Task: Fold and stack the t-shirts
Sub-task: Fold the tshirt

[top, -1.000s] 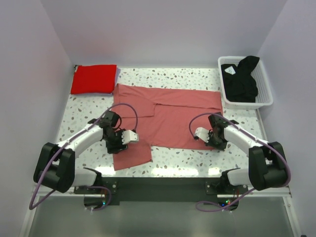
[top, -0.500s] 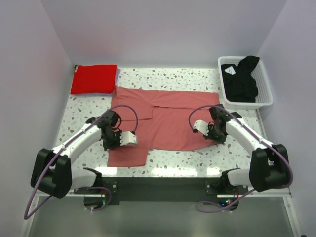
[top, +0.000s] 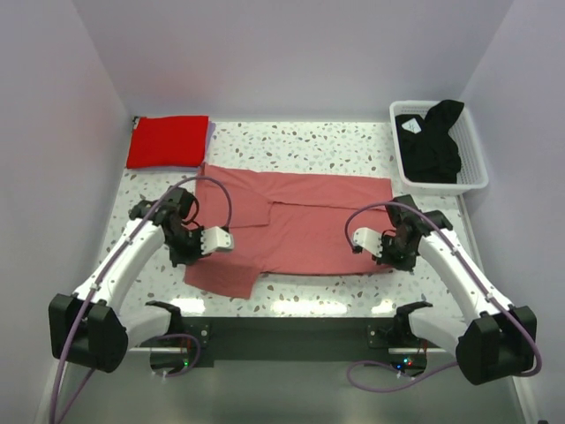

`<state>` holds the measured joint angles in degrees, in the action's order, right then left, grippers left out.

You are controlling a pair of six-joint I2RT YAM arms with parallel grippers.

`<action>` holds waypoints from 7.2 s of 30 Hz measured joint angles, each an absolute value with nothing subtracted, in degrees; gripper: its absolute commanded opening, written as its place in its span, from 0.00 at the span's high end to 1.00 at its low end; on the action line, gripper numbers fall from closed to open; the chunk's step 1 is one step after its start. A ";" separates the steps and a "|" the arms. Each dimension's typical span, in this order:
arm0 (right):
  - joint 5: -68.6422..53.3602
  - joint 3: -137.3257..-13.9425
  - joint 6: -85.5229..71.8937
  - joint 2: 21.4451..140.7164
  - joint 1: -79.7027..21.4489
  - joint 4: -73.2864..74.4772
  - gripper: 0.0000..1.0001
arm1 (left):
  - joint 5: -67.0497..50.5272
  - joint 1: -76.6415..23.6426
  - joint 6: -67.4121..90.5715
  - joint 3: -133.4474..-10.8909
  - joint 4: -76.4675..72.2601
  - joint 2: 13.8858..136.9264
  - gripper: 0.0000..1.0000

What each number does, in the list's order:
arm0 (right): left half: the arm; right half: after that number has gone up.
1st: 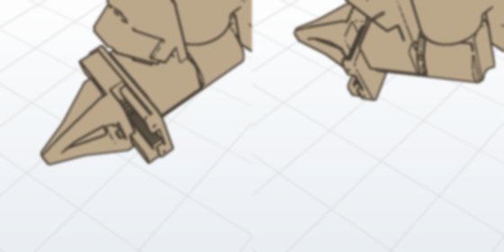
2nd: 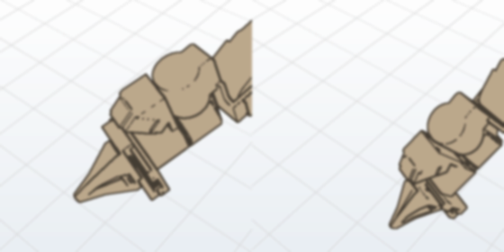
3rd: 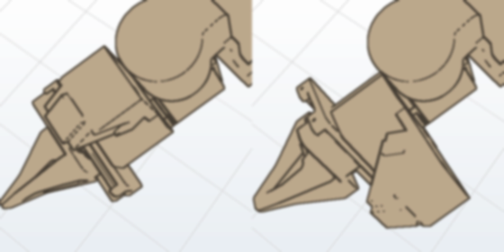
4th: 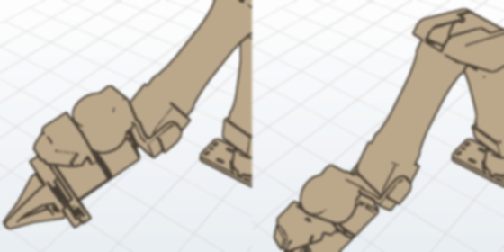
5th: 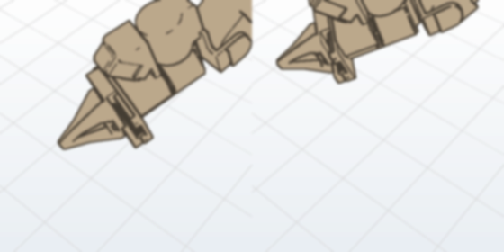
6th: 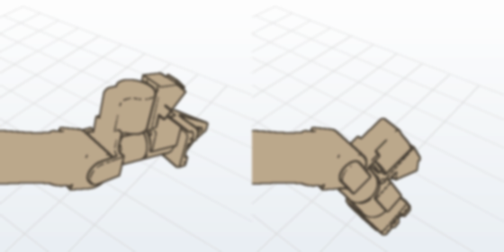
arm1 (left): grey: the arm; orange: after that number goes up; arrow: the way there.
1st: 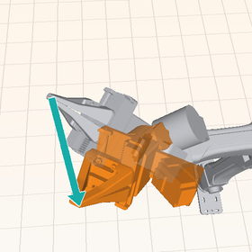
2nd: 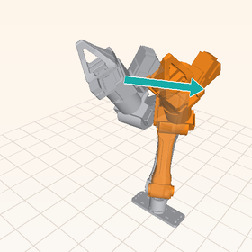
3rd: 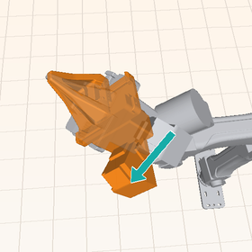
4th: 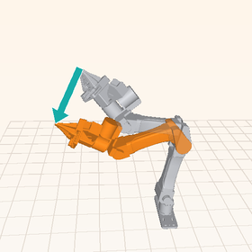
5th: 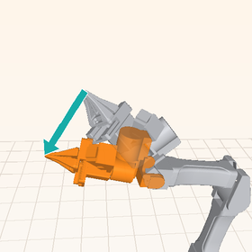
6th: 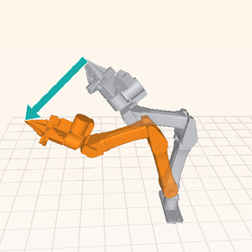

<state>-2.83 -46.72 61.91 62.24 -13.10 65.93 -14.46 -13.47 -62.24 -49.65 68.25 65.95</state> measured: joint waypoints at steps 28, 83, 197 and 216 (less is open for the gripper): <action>-4.43 -70.96 68.55 91.29 -6.31 64.95 1.00 | -13.65 -8.99 -63.20 -83.57 64.27 100.14 1.00; -0.45 -79.26 69.04 109.69 -4.95 55.44 0.60 | -11.51 -8.97 -60.47 -100.84 61.25 121.34 0.74; -32.25 -70.00 -35.90 114.80 -43.44 11.07 0.52 | -30.57 7.73 -31.05 -56.27 49.15 97.25 0.88; -34.04 -69.73 -41.85 113.27 -43.53 9.37 0.57 | -31.35 7.70 -33.67 -58.52 52.42 96.73 0.99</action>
